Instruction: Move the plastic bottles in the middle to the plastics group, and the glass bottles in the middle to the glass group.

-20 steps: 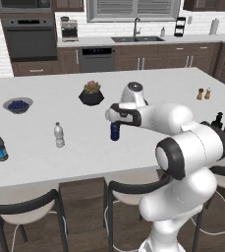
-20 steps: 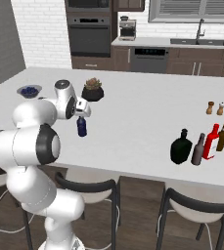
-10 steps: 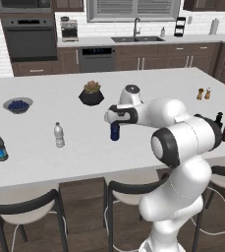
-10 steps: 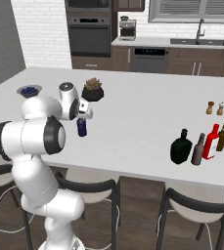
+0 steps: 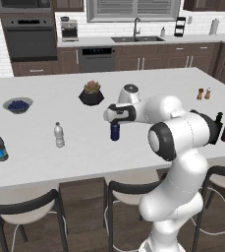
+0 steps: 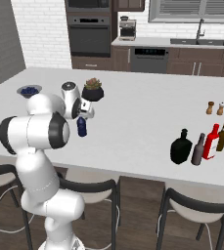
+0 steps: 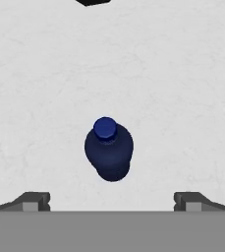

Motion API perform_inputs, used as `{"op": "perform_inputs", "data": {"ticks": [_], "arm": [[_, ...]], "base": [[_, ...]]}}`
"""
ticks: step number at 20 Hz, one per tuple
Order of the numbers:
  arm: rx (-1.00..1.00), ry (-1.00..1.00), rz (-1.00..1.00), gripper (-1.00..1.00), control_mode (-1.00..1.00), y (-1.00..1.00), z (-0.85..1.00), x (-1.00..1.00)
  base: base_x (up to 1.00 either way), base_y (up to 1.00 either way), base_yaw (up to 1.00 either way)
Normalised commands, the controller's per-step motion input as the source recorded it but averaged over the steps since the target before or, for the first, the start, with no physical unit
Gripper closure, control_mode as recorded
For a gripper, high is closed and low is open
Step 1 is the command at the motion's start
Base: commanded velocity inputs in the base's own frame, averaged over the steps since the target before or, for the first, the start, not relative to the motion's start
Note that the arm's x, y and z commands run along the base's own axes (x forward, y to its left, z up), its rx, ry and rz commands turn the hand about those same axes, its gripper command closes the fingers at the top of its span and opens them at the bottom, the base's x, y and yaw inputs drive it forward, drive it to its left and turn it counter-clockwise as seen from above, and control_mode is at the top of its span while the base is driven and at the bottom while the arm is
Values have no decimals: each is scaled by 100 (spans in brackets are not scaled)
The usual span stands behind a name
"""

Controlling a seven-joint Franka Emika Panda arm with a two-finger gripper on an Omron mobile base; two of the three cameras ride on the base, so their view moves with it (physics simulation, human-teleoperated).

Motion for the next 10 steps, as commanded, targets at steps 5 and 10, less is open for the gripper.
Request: {"op": "perform_inputs", "data": {"ticks": [5, 10], "arm": [[0, 0, 0, -100, -100, 0, -4, 6], [0, 0, 0, -100, -100, 0, -17, 0]], "base": [[0, 0, 0], [0, 0, 0]]}}
